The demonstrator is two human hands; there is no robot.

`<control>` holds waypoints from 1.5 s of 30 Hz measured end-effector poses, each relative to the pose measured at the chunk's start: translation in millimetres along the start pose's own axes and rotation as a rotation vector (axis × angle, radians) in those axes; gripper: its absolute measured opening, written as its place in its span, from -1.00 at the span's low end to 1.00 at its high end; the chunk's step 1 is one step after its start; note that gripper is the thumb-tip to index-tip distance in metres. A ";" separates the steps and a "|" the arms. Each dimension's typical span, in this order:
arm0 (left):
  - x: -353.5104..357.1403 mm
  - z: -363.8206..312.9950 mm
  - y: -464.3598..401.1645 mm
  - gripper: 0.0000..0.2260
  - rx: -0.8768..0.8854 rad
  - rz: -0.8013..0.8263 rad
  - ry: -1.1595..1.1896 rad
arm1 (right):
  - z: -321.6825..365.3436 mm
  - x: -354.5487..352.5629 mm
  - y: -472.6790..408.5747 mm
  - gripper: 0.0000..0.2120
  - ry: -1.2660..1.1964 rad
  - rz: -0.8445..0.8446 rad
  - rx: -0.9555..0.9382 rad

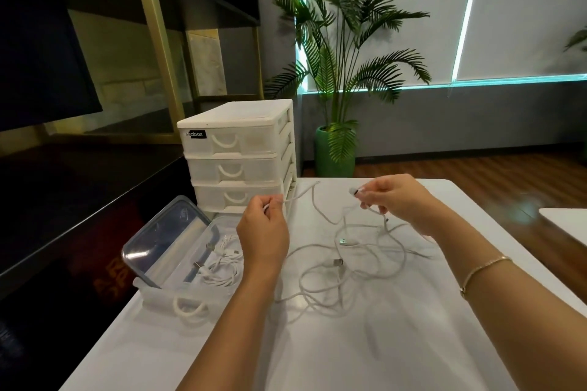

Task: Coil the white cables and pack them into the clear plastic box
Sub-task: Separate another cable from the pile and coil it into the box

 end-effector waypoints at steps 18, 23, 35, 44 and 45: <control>53.0 -18.0 25.6 -0.85 -0.357 0.386 0.542 | 98.7 8.7 60.4 -0.71 0.506 -0.186 -0.447; 54.2 -21.4 29.4 -0.84 -0.329 0.425 0.518 | 100.5 -0.4 63.3 -0.74 0.603 -0.269 -0.511; 67.1 -32.2 48.5 -0.77 -0.351 0.490 0.735 | 77.4 -27.7 69.1 -0.86 0.498 -0.659 -0.541; 69.4 -22.2 43.5 -0.72 -0.580 0.463 1.194 | 60.6 -1.0 70.4 -0.89 0.526 -0.576 -0.524; 68.5 -20.6 41.9 -0.73 -0.574 0.447 1.196 | 59.9 1.1 71.9 -0.88 0.519 -0.581 -0.524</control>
Point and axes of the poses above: each hand's wrist, its own y-axis away from the middle knuckle, its own x-axis out of the palm, z = x × y, the point moved 9 cm from there along -y, towards the middle knuckle, and after that the axes turned 10 degrees about y, right-handed, at the moved point
